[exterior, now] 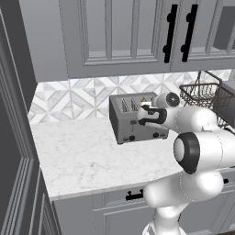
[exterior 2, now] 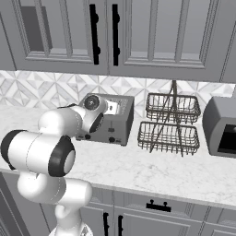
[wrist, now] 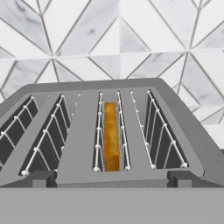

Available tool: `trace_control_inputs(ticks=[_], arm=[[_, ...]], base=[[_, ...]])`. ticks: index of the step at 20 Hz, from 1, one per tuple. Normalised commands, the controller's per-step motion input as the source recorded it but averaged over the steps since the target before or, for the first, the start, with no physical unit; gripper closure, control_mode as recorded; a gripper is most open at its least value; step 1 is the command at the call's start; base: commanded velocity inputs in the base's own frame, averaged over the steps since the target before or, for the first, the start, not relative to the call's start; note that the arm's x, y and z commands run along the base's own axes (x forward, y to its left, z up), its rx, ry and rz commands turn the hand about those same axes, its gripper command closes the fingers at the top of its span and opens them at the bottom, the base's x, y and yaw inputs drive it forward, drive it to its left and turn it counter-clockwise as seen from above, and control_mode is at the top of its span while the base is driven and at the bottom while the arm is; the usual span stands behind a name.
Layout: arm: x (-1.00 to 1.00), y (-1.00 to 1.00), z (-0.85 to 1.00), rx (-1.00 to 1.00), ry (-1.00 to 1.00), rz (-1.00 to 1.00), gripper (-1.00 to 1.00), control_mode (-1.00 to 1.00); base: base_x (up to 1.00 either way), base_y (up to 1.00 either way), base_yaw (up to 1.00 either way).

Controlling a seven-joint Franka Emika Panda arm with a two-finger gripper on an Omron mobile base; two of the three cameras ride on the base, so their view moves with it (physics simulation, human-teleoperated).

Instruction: Start the toaster. Once the lever pops up, take the bread to the plate on the dining counter.

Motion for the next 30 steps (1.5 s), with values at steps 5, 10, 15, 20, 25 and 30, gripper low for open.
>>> trace_control_inputs(ticks=[5,10,15,20,25,30], arm=[[0.0,0.0,0.0,0.0,0.0,0.0,-1.0,-1.0],[0.0,0.0,0.0,0.0,0.0,0.0,-1.0,-1.0],[0.0,0.0,0.0,0.0,0.0,0.0,-1.0,-1.0],[0.0,0.0,0.0,0.0,0.0,0.0,-1.0,-1.0],[0.0,0.0,0.0,0.0,0.0,0.0,-1.0,-1.0],[0.0,0.0,0.0,0.0,0.0,0.0,-1.0,-1.0]], base=[[0.0,0.0,0.0],[0.0,0.0,0.0],[0.0,0.0,0.0],[0.0,0.0,0.0],[0.0,0.0,0.0],[0.0,0.0,0.0]])
